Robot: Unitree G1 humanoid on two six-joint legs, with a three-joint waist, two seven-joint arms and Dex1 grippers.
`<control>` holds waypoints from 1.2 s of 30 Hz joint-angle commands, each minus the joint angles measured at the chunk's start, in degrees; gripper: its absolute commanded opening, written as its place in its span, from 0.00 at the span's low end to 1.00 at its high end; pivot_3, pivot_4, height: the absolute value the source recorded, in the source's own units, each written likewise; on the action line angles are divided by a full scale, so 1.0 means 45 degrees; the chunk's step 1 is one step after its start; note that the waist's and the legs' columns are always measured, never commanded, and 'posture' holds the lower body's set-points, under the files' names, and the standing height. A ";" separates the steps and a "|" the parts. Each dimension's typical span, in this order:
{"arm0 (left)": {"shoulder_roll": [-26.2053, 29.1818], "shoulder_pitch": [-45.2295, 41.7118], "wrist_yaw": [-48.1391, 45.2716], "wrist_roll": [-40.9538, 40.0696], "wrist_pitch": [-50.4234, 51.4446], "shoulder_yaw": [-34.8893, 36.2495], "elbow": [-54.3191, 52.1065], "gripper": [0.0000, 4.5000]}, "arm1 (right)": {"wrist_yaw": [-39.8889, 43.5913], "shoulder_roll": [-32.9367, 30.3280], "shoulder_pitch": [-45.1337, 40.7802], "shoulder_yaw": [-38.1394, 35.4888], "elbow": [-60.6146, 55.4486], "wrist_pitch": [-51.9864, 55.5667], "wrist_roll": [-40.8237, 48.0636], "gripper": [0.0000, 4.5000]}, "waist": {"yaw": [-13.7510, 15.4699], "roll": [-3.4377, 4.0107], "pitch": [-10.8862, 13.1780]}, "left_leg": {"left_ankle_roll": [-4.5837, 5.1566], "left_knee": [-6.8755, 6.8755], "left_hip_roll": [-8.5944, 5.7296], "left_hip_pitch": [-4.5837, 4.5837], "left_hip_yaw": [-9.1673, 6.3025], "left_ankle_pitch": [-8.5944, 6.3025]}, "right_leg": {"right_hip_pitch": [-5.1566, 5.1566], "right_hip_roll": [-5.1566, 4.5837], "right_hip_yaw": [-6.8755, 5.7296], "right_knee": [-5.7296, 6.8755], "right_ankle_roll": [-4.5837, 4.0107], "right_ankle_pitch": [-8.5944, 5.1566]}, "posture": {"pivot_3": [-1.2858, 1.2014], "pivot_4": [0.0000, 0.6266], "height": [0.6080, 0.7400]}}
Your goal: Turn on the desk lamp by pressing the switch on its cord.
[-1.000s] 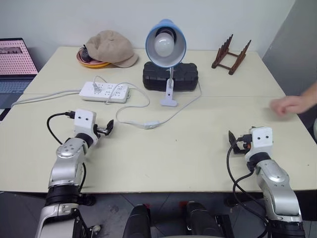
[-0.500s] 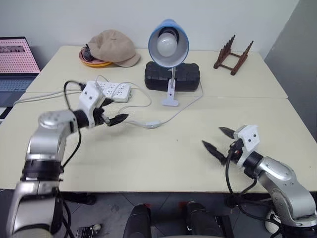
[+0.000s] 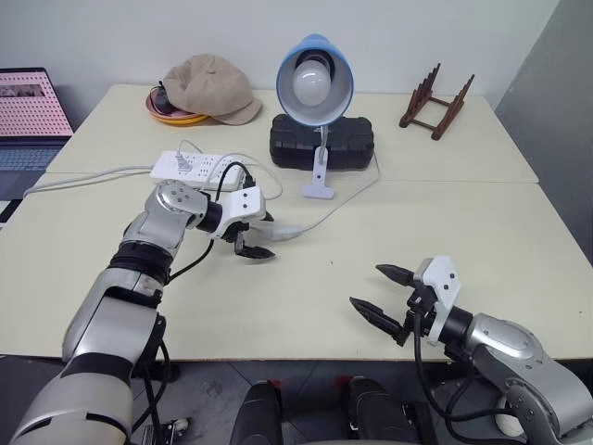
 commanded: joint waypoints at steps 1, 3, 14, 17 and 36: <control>-0.0430 -0.0785 0.0259 0.0554 -0.1394 0.0094 0.1459 1.00 | -0.0227 0.0064 0.0324 -0.0019 -0.0576 -0.0462 -0.0106 1.00 | -0.0001 -0.0001 0.0000 | 0.0000 0.0000 -0.0001 -0.0003 0.0000 0.0000 | 0.0000 -0.0002 0.0000 -0.0002 0.0001 0.0001 | 0.52 0.24 1.00; -0.0680 -0.1044 0.0404 0.0677 -0.1606 0.0221 0.2079 0.96 | -0.0271 0.0060 0.0484 0.0011 -0.0582 -0.0578 -0.0175 1.00 | -0.0002 -0.0001 0.0000 | 0.0000 0.0001 -0.0001 -0.0004 -0.0001 0.0000 | -0.0001 -0.0001 -0.0001 -0.0002 0.0004 0.0002 | 0.52 0.24 1.00; -0.0978 -0.1613 0.0508 0.1535 -0.2382 0.0176 0.3640 0.46 | -0.0466 0.0058 0.0685 0.0024 -0.0438 -0.0922 -0.0268 1.00 | -0.0009 -0.0004 -0.0001 | 0.0001 0.0005 0.0000 0.0006 -0.0011 0.0001 | 0.0002 0.0003 -0.0005 0.0022 0.0006 0.0004 | 0.52 0.24 1.00; -0.0944 -0.1680 0.0627 0.1682 -0.2485 0.0245 0.3758 0.33 | -0.0483 0.0043 0.0707 0.0058 -0.0466 -0.0944 -0.0272 1.00 | -0.0012 -0.0004 -0.0001 | 0.0000 0.0007 0.0000 0.0013 -0.0009 0.0001 | 0.0004 0.0003 -0.0004 0.0029 0.0006 0.0003 | 0.52 0.24 1.00; -0.1523 -0.1094 -0.3639 -0.4023 1.0756 0.2586 -0.1793 0.08 | -0.2114 0.2247 -0.0004 -0.1728 0.0040 0.1513 0.5180 1.00 | -0.0096 -0.0005 0.0000 | 0.0000 0.0019 0.0003 -0.0004 -0.0032 0.0002 | 0.0006 0.0005 -0.0017 0.0047 0.0006 0.0004 | 0.52 0.24 1.00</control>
